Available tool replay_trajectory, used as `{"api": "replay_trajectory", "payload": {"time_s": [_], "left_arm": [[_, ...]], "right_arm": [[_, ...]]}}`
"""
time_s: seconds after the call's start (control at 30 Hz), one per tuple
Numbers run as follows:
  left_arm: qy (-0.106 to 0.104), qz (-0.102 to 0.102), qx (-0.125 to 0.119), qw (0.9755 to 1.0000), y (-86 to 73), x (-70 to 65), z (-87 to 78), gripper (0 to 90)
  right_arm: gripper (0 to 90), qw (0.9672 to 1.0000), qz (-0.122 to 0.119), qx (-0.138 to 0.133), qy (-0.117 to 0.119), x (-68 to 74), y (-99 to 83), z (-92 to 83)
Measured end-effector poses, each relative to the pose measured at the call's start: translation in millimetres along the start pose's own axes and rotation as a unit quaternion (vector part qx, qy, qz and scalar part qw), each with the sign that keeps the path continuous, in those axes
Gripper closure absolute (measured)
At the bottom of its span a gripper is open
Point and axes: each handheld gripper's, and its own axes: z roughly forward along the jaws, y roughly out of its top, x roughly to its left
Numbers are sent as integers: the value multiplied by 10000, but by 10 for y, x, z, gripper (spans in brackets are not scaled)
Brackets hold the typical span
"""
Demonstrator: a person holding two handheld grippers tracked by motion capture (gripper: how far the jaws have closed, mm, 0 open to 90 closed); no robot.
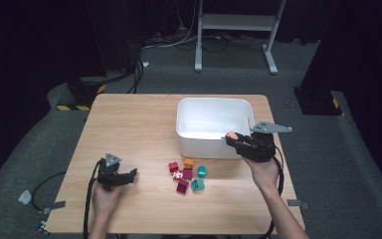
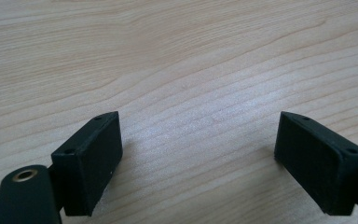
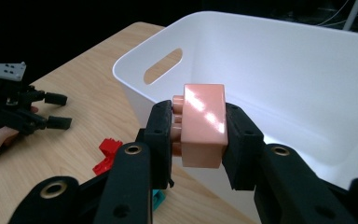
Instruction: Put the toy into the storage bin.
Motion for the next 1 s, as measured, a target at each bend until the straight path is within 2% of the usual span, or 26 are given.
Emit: {"api": "replay_trajectory", "payload": {"time_s": [0.27,0.63,1.0], "left_arm": [[3,-1,-3,10000,0,-1,0,152],[4,-3,-3,10000,0,-1,0,153],[4,-6,-6,10000,0,-2,0,153]], "right_arm": [[669,10000,31,-7,-71,-62,152,15],[668,9997,33,44,-218,-170,369,130],[668,9993,121,105,-337,-262,475,261]]}}
